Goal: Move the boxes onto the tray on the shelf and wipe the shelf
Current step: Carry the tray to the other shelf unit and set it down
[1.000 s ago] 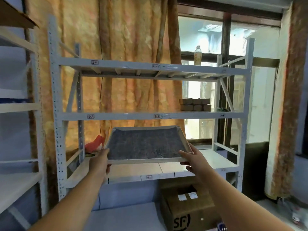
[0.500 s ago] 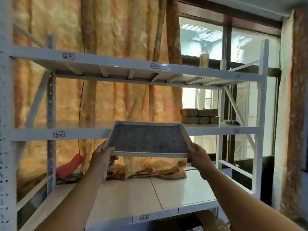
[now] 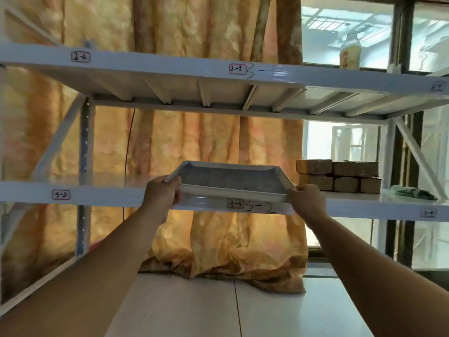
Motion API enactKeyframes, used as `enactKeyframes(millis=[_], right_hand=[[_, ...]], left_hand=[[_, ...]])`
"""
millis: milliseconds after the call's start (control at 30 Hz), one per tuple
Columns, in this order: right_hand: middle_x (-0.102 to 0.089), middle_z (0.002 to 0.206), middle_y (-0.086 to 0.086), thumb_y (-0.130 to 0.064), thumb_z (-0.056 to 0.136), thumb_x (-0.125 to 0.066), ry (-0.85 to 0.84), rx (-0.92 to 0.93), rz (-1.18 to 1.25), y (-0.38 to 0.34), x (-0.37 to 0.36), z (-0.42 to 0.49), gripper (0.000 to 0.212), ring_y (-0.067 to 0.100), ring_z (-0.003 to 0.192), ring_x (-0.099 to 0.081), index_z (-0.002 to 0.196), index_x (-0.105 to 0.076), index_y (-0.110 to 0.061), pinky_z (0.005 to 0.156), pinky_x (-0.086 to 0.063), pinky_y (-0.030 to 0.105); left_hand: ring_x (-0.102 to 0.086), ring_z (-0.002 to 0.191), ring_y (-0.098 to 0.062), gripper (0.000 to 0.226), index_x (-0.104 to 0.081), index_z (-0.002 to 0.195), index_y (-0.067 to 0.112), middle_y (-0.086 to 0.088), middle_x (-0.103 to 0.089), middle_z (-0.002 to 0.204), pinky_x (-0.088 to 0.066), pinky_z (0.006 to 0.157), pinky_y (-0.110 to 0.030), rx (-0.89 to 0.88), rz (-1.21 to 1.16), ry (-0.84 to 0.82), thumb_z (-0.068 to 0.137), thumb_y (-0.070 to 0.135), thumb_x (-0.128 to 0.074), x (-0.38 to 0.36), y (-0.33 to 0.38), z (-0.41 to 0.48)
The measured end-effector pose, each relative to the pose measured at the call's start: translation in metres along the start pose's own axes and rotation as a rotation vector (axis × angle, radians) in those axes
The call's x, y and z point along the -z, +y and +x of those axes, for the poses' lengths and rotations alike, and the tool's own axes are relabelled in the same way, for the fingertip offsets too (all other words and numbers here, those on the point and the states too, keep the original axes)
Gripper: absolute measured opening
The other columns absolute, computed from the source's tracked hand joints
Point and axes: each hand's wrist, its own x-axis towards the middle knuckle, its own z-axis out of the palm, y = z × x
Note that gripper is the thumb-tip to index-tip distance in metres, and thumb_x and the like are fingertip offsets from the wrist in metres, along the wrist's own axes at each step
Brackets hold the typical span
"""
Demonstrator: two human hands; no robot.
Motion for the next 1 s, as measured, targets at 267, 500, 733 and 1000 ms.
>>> enactKeyframes(millis=[267, 500, 733, 1000], right_hand=[[-0.061, 0.08, 0.015, -0.038, 0.088, -0.053, -0.041, -0.026, -0.098, 0.027, -0.007, 0.109, 0.045, 0.029, 0.072, -0.055, 0.086, -0.066, 0.004, 0.048, -0.031, 0.024], [-0.065, 0.098, 0.017, -0.04, 0.086, -0.057, -0.093, -0.082, -0.087, 0.046, -0.028, 0.155, 0.048, 0.028, 0.083, -0.056, 0.105, -0.064, 0.004, 0.053, -0.034, 0.026], [-0.065, 0.094, 0.016, -0.027, 0.084, -0.057, -0.09, -0.17, -0.019, 0.041, -0.051, 0.18, 0.033, 0.027, 0.077, -0.057, 0.099, -0.062, 0.001, 0.053, -0.04, 0.025], [-0.057, 0.09, 0.011, -0.026, 0.082, -0.061, -0.083, -0.179, -0.098, 0.042, -0.072, 0.194, 0.02, 0.025, 0.08, -0.052, 0.068, -0.052, -0.014, 0.077, -0.05, 0.037]], left_hand=[[-0.051, 0.063, -0.023, 0.031, -0.063, 0.093, 0.004, -0.014, -0.064, 0.082, -0.037, 0.061, -0.029, -0.094, 0.466, 0.014, 0.091, 0.033, -0.054, -0.063, -0.014, 0.065], [-0.044, 0.053, -0.024, 0.034, -0.062, 0.08, -0.003, -0.015, -0.059, 0.069, -0.034, 0.057, -0.028, -0.071, 0.732, 0.014, 0.089, 0.029, -0.051, -0.092, -0.021, 0.112], [-0.051, 0.062, -0.025, 0.021, -0.054, 0.077, -0.001, -0.013, -0.052, 0.071, -0.04, 0.063, -0.029, -0.018, 0.673, -0.051, 0.085, 0.018, -0.053, -0.094, -0.031, 0.159], [-0.029, 0.051, -0.018, 0.034, -0.033, 0.055, 0.01, -0.005, -0.032, 0.056, -0.021, 0.05, -0.026, -0.082, 0.846, -0.106, 0.081, 0.012, -0.055, -0.095, -0.042, 0.186]])
